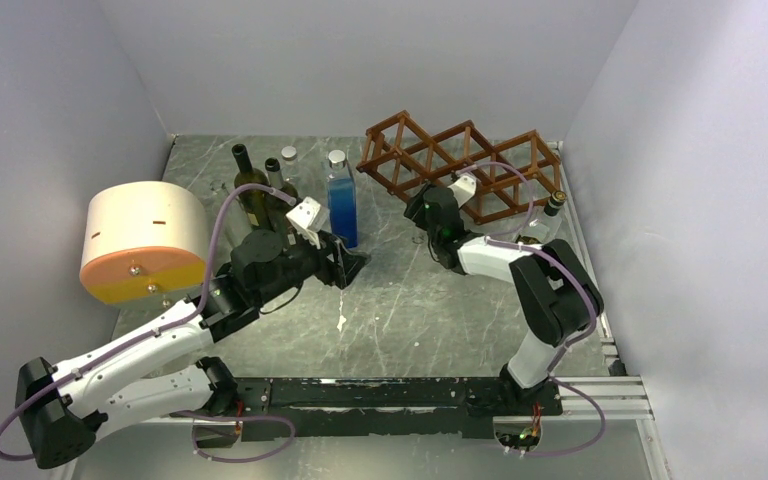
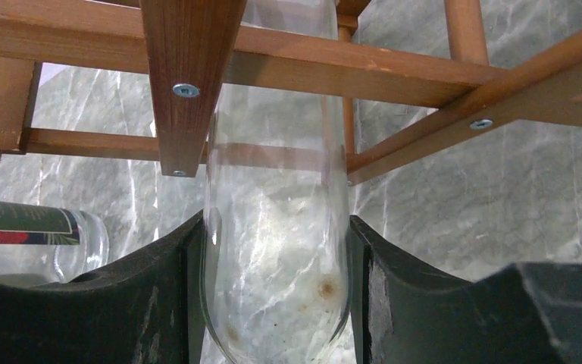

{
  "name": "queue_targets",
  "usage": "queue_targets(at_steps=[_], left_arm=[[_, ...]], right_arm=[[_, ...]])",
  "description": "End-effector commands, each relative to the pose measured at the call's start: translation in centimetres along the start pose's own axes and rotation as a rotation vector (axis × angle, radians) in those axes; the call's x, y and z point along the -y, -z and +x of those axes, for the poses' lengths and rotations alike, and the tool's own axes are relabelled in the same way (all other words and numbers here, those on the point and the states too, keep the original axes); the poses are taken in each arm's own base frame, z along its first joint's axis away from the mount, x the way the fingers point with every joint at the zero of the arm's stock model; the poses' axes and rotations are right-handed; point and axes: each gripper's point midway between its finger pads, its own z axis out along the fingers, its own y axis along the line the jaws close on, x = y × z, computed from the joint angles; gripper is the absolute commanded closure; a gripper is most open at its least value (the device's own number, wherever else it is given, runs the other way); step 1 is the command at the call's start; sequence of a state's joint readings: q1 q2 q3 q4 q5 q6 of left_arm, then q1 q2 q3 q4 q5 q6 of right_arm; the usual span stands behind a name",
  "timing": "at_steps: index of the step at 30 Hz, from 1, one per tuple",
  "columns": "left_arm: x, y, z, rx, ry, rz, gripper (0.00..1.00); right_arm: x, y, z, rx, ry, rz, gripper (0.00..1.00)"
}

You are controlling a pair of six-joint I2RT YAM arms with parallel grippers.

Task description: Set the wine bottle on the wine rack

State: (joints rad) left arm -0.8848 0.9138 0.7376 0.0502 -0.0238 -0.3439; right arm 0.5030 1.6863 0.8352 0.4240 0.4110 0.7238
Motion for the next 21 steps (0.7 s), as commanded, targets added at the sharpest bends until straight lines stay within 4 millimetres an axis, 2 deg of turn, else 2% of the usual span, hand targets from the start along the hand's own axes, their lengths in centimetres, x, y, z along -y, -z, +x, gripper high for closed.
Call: queue_targets(at_steps=[1, 9, 13, 21], left_arm=[[0.0, 0.2, -1.5, 0.021, -0.033, -0.010, 0.28], [0.3, -0.5, -2.0, -0.003, -0.042, -0.009, 0.30], [0.4, -0.5, -2.4, 0.005, -0.031, -0.013, 0.32], [0.7, -0.6, -2.3, 0.010, -0.012, 0.003, 0.31]], right_arm=[[-2.4, -1.5, -4.5, 0.126, -0.034, -0.063, 0.92], [-1.0, -3.4, -3.7, 0.092, -0.011, -0.021, 0.67], [-0.2, -4.2, -3.1, 0.067, 0.002, 0.028, 0.47], [-0.5, -4.1, -2.7, 0.042, 0.021, 0.008, 0.18]])
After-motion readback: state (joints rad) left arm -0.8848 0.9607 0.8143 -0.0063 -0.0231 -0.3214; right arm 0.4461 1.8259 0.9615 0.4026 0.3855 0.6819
